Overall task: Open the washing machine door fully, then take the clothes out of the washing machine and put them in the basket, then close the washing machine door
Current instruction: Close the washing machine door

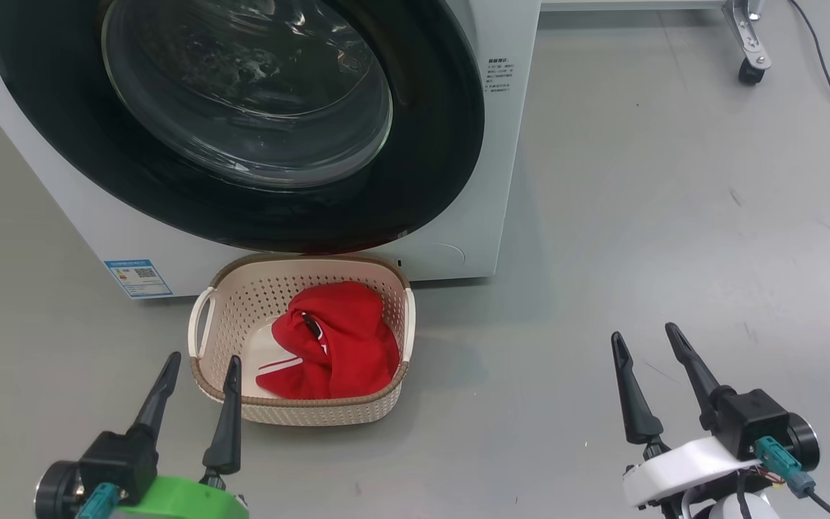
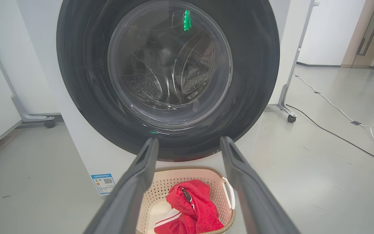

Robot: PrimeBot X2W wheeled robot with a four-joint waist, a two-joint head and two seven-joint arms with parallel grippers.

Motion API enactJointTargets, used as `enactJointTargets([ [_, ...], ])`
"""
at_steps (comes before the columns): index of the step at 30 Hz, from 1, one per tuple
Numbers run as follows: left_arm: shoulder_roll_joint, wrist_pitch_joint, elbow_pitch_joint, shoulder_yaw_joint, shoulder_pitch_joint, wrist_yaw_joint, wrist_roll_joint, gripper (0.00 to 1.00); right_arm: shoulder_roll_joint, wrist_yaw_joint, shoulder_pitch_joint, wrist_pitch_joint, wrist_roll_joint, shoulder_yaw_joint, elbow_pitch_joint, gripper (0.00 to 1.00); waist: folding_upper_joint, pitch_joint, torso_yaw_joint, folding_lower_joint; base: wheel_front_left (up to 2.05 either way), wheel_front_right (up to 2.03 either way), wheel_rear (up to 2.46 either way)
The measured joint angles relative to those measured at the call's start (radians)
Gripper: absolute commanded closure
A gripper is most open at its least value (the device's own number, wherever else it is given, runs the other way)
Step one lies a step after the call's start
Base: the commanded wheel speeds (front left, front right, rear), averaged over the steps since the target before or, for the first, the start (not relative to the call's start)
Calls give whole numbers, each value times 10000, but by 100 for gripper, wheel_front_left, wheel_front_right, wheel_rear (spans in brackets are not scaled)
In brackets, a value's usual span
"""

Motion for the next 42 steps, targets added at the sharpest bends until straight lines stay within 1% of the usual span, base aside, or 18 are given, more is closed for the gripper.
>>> enactJointTargets([
  [1, -38, 0, 6, -2, 52, 0, 4, 0, 6, -58, 59, 0, 0, -2, -8, 0, 0, -24, -1, 0, 0, 0, 0],
  [8, -222, 0, 77, -12, 223, 52, 79, 0, 13, -82, 263, 0, 2, -4, -21, 0, 0, -93, -14, 0, 0, 0, 0],
  [9, -251, 0, 86, -12, 229, 59, 86, 0, 15, -155, 275, 0, 2, -4, -21, 0, 0, -99, -19, 0, 0, 0, 0],
  [16, -416, 0, 123, 15, 276, 84, 171, 0, 21, -176, 321, 0, 4, -2, -71, 0, 0, -111, -64, 0, 0, 0, 0],
  [17, -428, 0, 125, 23, 277, 86, 224, 0, 21, -236, 324, 0, 4, 4, -75, 0, 0, -111, -71, 0, 0, 0, 0],
  [37, -640, 0, 203, 119, 316, 134, 531, 0, 27, -255, 386, 0, 29, 31, -98, 0, 0, -131, -169, 0, 0, 0, 0],
  [38, -648, 0, 203, 121, 317, 134, 566, 0, 27, -255, 396, 0, 42, 23, -98, 70, 0, -124, -165, 0, 0, 0, 0],
  [39, -652, 0, 203, 121, 318, 134, 591, 0, 27, -255, 405, 0, 58, 17, -100, 100, 0, -116, -160, 0, 0, 0, 0],
  [42, -673, 0, 203, 125, 319, 134, 591, 0, 27, -255, 418, 0, 125, 13, -105, 100, 0, -97, -149, 0, 0, 0, 0],
])
